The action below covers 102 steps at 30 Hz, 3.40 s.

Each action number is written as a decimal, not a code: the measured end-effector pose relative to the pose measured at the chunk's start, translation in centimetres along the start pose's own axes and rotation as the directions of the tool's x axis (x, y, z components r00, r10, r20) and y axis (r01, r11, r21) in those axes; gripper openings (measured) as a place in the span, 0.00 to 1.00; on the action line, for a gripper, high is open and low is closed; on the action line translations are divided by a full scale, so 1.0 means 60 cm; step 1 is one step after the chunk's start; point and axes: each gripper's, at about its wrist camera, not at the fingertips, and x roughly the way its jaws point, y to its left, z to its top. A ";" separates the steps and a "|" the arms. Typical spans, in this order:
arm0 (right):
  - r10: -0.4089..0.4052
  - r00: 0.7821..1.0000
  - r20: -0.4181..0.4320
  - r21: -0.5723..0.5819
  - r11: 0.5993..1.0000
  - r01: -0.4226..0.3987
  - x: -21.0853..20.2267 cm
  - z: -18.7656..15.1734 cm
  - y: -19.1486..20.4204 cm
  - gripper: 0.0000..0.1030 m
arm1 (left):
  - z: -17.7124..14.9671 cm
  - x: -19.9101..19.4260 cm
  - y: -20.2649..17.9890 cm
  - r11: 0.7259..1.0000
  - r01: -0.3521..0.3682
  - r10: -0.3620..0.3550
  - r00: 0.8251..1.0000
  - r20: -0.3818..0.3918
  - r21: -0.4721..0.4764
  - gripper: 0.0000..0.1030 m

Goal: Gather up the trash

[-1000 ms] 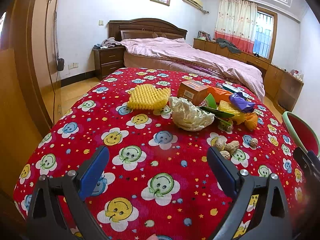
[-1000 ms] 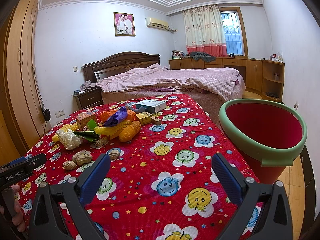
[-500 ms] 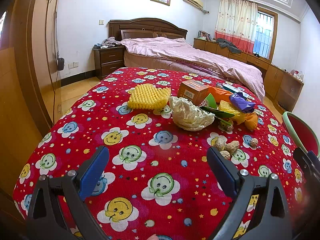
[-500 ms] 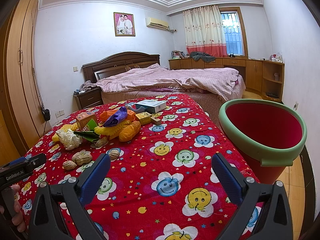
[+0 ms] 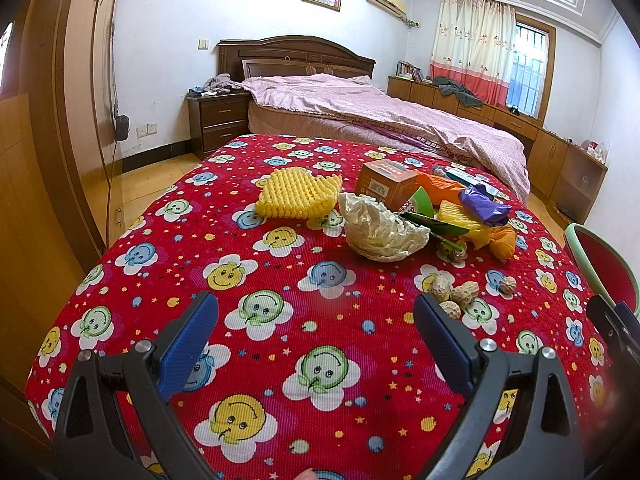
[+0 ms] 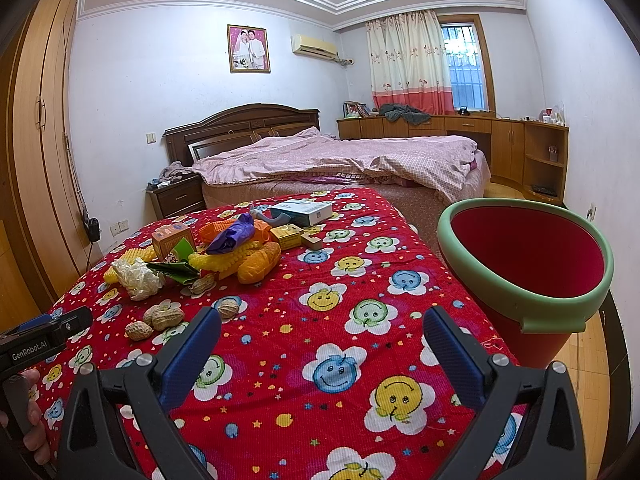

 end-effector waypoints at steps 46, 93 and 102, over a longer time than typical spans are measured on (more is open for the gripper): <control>0.100 0.951 -0.294 0.042 0.995 -0.092 0.141 0.138 0.056 1.00 | 0.178 0.209 0.072 0.999 0.050 -0.053 0.974 -0.221 -0.018 0.85; 0.198 0.959 -0.204 0.125 0.977 -0.175 0.070 0.187 0.052 0.22 | 0.228 0.041 0.015 0.952 0.303 -0.305 0.948 -0.087 -0.043 0.22; 0.129 0.982 -0.139 0.200 0.975 -0.100 -0.001 0.197 -0.040 0.22 | 0.244 -0.002 -0.101 0.898 0.436 -0.429 0.896 -0.114 0.049 0.22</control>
